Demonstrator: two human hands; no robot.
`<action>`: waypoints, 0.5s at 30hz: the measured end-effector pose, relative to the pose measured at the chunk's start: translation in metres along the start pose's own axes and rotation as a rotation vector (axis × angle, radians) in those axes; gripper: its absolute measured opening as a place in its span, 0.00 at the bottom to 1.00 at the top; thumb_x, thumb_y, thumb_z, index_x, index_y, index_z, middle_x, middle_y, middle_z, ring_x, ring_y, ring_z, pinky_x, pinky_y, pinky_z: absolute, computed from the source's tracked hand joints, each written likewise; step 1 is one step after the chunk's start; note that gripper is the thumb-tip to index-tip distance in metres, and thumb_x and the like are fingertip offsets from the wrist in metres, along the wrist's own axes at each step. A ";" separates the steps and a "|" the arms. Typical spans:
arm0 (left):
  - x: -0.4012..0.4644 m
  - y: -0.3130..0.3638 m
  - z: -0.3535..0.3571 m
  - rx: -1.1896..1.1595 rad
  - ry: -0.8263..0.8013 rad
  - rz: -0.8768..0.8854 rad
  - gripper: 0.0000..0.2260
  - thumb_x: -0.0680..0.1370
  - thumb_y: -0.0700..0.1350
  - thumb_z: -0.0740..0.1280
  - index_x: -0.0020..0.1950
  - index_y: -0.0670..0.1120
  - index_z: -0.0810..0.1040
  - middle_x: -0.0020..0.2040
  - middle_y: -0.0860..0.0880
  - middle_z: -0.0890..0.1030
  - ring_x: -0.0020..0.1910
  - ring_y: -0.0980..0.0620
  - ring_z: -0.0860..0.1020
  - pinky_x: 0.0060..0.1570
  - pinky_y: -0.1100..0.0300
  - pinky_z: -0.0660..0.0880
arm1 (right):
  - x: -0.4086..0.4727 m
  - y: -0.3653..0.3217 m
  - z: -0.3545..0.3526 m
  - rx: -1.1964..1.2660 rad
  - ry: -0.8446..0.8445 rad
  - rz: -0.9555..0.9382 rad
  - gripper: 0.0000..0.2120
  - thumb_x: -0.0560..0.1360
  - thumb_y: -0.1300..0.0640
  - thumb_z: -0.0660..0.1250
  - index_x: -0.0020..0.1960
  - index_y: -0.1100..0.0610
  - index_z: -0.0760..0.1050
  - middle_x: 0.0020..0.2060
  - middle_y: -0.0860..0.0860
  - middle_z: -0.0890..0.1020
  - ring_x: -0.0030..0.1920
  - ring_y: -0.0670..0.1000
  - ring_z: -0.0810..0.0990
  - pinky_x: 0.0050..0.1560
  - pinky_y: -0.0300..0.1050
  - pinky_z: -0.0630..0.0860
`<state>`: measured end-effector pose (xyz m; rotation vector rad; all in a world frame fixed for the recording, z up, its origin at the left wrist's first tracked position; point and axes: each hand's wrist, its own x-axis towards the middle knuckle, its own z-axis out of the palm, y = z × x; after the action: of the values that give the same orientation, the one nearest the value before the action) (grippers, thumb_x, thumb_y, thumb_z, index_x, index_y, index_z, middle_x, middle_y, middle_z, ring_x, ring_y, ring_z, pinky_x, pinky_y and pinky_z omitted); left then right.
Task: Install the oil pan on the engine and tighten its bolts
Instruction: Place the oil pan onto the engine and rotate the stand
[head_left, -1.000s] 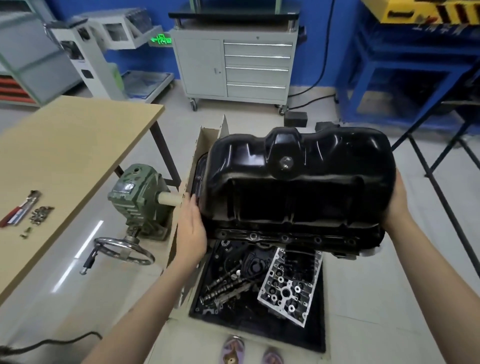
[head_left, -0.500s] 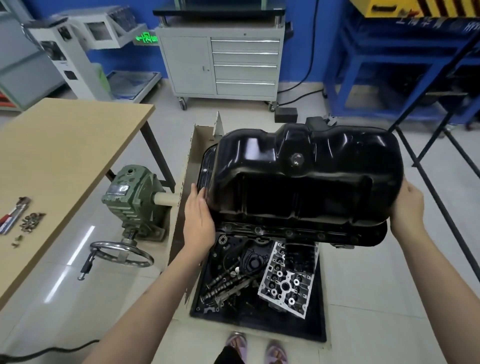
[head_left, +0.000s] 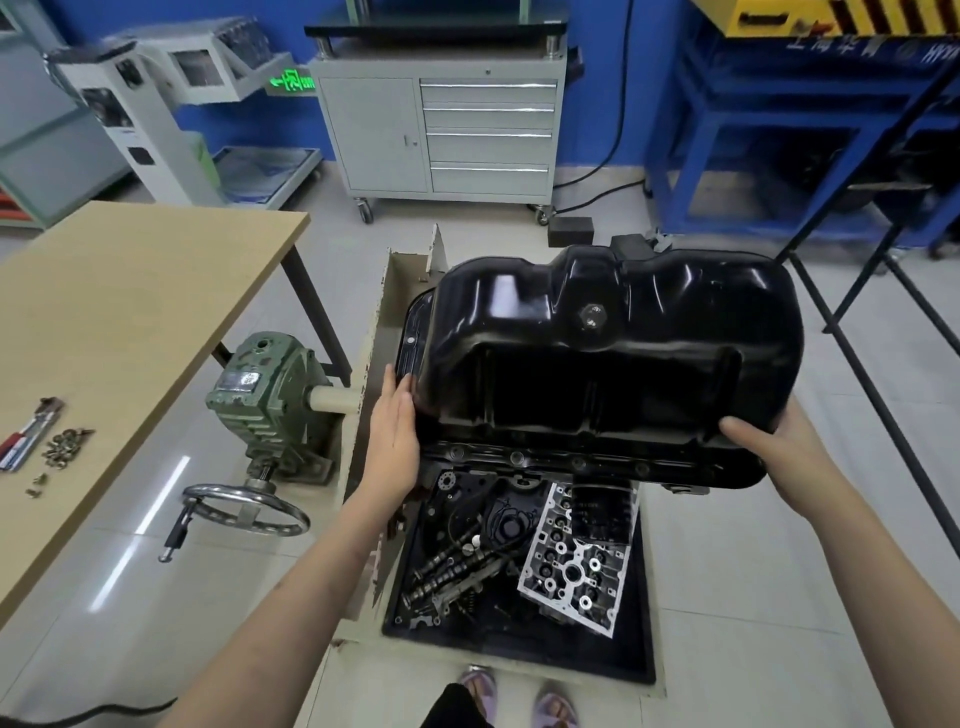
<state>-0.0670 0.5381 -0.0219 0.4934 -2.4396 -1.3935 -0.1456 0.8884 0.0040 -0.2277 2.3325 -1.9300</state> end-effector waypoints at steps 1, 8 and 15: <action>0.000 0.000 0.000 -0.022 0.002 -0.006 0.21 0.82 0.46 0.44 0.73 0.43 0.60 0.76 0.49 0.52 0.74 0.55 0.52 0.70 0.64 0.48 | 0.001 0.001 0.001 0.007 0.013 -0.009 0.27 0.65 0.61 0.69 0.63 0.52 0.68 0.53 0.44 0.78 0.49 0.36 0.79 0.45 0.28 0.75; 0.003 0.000 0.001 -0.173 0.043 -0.027 0.20 0.83 0.47 0.46 0.72 0.43 0.63 0.75 0.47 0.56 0.73 0.57 0.54 0.72 0.61 0.50 | 0.002 -0.008 0.005 0.016 -0.021 -0.018 0.35 0.60 0.60 0.76 0.64 0.51 0.67 0.55 0.44 0.78 0.55 0.41 0.77 0.51 0.38 0.73; 0.008 -0.007 -0.003 -0.269 0.060 -0.107 0.18 0.82 0.46 0.50 0.69 0.43 0.68 0.71 0.45 0.66 0.71 0.52 0.62 0.73 0.52 0.55 | 0.000 -0.006 0.010 -0.010 0.032 -0.057 0.30 0.63 0.56 0.68 0.65 0.55 0.66 0.56 0.49 0.77 0.57 0.45 0.76 0.54 0.38 0.74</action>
<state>-0.0717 0.5292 -0.0255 0.5970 -2.1624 -1.6926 -0.1437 0.8771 0.0077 -0.2691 2.3810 -1.9623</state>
